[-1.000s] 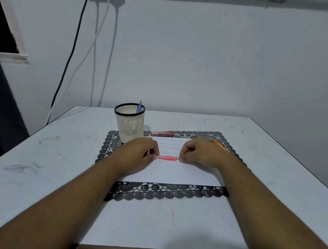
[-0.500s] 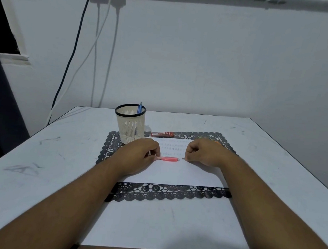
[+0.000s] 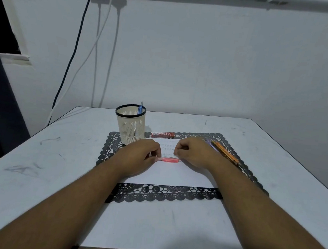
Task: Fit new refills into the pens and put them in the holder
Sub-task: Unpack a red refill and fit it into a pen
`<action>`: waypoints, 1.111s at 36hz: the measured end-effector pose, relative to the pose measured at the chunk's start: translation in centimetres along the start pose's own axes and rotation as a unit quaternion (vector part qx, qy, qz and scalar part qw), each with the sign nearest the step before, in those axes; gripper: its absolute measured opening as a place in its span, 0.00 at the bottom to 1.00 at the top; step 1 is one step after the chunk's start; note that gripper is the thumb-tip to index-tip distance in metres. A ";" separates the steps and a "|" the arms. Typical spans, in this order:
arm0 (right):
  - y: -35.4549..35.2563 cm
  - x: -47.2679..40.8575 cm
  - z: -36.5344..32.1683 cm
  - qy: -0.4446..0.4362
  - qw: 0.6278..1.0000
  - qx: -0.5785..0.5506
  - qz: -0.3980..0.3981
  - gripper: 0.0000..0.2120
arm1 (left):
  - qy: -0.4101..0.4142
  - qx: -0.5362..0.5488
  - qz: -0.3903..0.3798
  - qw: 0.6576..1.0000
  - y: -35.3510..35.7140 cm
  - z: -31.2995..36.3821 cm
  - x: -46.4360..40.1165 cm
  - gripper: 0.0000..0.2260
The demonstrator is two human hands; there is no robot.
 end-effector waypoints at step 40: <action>-0.1 -10.3 1.1 -0.043 0.972 0.224 0.057 0.07 | -0.014 0.010 0.033 0.999 -0.9 0.6 0.6 0.09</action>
Point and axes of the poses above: each hand's wrist, its own x-axis away from the middle knuckle, its own y-axis out of the palm, z = x × y, the point moved 7 cm from there along -x, towards the middle knuckle
